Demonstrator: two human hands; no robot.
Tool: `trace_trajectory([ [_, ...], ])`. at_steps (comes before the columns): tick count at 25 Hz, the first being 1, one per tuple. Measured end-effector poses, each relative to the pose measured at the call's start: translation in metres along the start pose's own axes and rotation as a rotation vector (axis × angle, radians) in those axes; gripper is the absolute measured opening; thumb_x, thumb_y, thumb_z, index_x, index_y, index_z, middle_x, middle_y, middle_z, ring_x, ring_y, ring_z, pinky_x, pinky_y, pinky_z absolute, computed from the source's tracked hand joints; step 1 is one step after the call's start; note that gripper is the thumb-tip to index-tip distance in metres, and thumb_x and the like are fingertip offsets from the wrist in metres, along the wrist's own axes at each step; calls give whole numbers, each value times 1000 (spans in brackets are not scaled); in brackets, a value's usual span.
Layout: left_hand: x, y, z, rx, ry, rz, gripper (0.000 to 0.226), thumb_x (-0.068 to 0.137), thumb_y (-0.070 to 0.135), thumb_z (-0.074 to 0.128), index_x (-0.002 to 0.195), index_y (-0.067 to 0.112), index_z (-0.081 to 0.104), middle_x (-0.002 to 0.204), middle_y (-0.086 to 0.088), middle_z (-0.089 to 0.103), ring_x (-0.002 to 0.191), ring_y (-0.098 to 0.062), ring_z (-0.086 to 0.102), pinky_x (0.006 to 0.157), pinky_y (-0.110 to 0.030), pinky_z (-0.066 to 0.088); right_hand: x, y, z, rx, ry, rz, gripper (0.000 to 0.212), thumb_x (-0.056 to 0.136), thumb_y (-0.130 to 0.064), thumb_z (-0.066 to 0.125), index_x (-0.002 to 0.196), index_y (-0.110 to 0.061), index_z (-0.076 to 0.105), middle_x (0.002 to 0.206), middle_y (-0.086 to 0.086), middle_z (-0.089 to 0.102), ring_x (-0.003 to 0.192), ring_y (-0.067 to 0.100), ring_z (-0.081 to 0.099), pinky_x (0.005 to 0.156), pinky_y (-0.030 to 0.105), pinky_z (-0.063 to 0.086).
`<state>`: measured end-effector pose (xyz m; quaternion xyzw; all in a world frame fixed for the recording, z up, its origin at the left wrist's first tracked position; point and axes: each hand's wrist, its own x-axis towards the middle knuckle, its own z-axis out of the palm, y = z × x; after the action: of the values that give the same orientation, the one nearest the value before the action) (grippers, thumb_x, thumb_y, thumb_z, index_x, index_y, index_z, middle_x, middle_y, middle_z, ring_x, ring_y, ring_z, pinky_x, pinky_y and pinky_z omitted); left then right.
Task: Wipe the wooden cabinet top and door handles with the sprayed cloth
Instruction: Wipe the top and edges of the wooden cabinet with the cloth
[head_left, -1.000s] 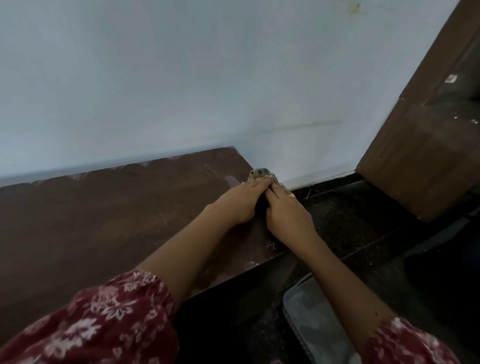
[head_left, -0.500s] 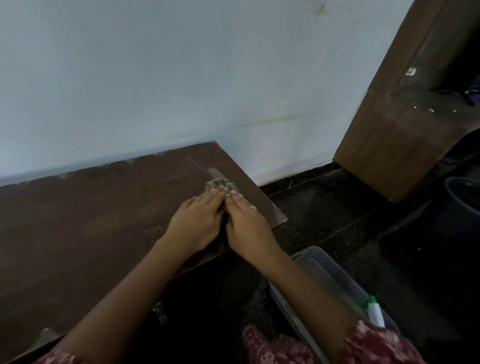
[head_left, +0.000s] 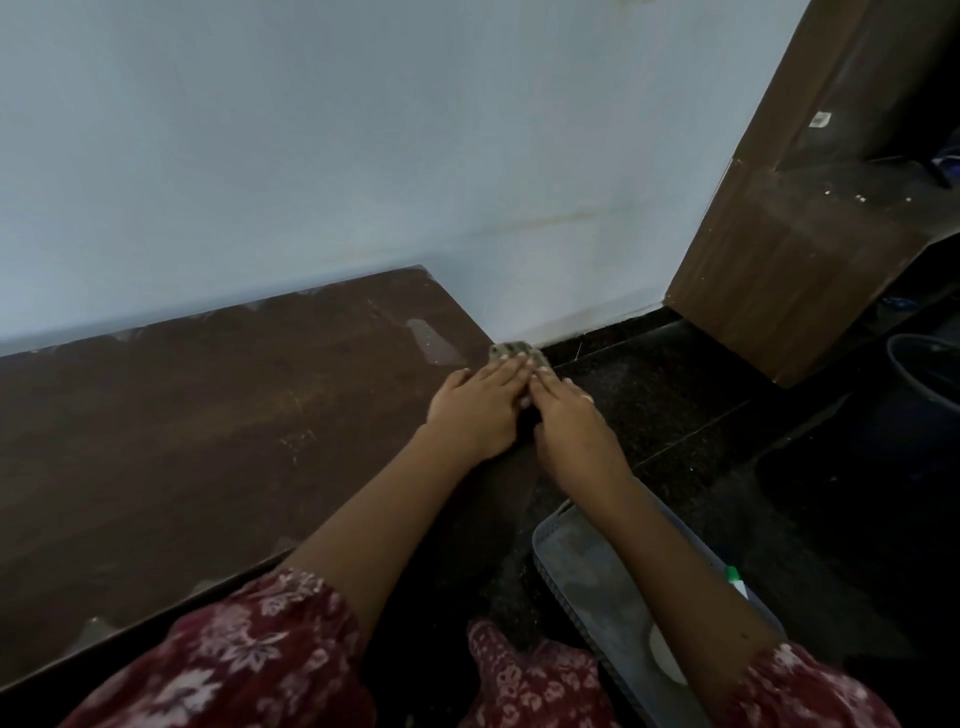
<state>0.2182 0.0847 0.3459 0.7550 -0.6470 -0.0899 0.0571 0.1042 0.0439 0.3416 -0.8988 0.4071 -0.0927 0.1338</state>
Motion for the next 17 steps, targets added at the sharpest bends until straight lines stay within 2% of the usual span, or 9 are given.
trace_trajectory([
  [2,-1,4,2,23,-13,33,57,98,26,25,151,27,3,161,10,0,148,-6,3,119,-40,6,-6,5,2,5,1,22,55,93,-4,39,146,-10,27,156,6,25,144,26,21,118,33,22],
  [5,-17,-7,3,76,25,17,58,98,28,24,150,27,-1,161,11,-3,148,-4,2,119,-40,4,-13,-5,5,-17,10,-48,57,91,-4,39,146,-11,27,156,3,26,145,21,19,118,29,20],
  [8,-34,-27,2,140,40,-78,61,98,33,25,150,24,-4,161,9,-5,148,-6,2,120,-40,4,-2,-30,5,4,-21,-137,54,93,-12,40,146,-14,29,156,0,27,145,19,19,118,29,19],
  [12,-20,-60,-11,143,11,-211,57,99,28,20,150,23,-4,161,8,-6,148,-7,1,119,-41,4,41,-44,12,-26,-39,-223,47,99,-27,32,145,-15,31,156,0,28,146,19,17,119,33,15],
  [17,23,-88,-21,82,-6,-271,52,101,28,15,151,23,-2,161,8,-5,148,-7,0,119,-42,5,105,-44,29,-66,-72,-275,48,99,-17,30,146,-8,25,157,8,23,146,24,16,121,31,12],
])
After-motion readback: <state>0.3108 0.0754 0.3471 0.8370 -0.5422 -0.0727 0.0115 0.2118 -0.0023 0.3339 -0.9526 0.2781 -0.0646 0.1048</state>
